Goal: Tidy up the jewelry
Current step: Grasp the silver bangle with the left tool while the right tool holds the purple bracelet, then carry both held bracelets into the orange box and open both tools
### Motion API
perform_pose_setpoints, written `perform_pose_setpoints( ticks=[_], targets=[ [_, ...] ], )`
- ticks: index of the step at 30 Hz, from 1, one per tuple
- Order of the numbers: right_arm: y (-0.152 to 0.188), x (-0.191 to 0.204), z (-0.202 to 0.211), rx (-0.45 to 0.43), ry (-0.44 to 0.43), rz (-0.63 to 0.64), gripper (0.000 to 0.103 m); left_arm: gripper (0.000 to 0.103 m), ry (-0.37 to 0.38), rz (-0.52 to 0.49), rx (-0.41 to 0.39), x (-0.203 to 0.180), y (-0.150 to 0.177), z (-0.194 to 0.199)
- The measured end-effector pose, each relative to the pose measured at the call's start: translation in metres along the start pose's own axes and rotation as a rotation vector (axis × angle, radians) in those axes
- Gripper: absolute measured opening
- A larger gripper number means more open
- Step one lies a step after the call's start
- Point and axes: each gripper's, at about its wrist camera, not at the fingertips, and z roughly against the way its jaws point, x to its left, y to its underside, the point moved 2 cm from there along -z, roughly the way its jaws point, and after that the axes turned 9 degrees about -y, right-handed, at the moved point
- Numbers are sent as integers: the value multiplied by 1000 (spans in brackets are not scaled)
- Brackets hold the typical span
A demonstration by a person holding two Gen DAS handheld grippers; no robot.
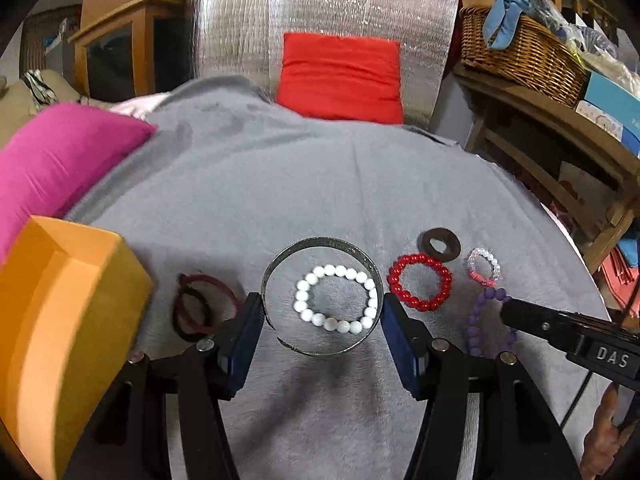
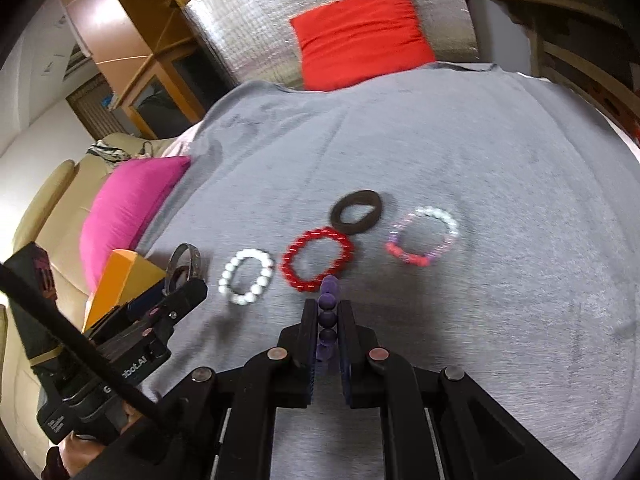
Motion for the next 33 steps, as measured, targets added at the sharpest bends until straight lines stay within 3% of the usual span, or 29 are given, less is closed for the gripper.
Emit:
perform_pose_setpoints(
  ticks=[8, 13, 21, 27, 33],
  targets=[
    [1, 36, -3, -8, -64, 37, 11, 61, -48, 90, -3, 36, 3, 36],
    [2, 66, -5, -21, -110, 75, 11, 61, -99, 149, -63, 64, 1, 62],
    [-1, 126, -24, -33, -216, 131, 11, 61, -266, 267, -119, 128, 3, 84],
    [-2, 180, -51, -30, -327, 175, 11, 61, -394, 399, -78, 188, 16, 78],
    [4, 225, -86, -8, -419, 194, 11, 61, -478, 480, 24, 223, 35, 54]
  ],
)
